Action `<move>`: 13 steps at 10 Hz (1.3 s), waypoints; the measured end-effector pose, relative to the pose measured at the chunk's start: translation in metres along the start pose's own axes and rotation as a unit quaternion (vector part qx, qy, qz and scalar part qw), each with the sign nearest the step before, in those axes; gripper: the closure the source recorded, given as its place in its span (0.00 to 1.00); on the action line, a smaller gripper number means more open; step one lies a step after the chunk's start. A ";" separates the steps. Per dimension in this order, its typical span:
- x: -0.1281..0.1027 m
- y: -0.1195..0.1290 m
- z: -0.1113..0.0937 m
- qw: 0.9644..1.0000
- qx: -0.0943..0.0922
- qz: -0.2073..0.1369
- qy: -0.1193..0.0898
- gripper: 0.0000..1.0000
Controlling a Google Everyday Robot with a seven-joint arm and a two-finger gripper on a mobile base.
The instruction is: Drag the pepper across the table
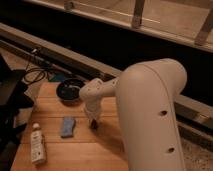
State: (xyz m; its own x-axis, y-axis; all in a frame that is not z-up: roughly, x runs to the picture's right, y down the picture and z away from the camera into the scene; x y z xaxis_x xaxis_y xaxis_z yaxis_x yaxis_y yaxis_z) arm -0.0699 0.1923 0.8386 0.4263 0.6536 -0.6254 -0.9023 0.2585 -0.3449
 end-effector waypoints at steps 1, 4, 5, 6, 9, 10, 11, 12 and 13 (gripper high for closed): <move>-0.004 0.009 -0.002 1.000 0.001 -0.012 0.001 0.96; -0.015 0.046 -0.004 0.999 0.006 -0.046 0.010 0.96; -0.016 0.058 -0.007 0.998 0.007 -0.062 0.014 0.96; -0.015 0.063 -0.014 0.997 0.007 -0.072 0.016 0.96; -0.019 0.105 -0.041 0.994 0.001 -0.106 0.021 0.96; -0.018 0.115 -0.043 0.993 -0.001 -0.115 0.025 0.96; -0.014 0.125 -0.043 0.992 -0.001 -0.122 0.026 0.96; -0.013 0.134 -0.044 0.991 -0.001 -0.130 0.028 0.96; -0.015 0.141 -0.046 0.990 0.000 -0.136 0.030 0.96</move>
State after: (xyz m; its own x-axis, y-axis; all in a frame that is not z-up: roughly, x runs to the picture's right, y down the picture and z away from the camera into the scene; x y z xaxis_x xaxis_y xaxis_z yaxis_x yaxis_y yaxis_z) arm -0.2008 0.1866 0.7674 0.6565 0.5156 -0.5505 -0.7537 0.4198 -0.5057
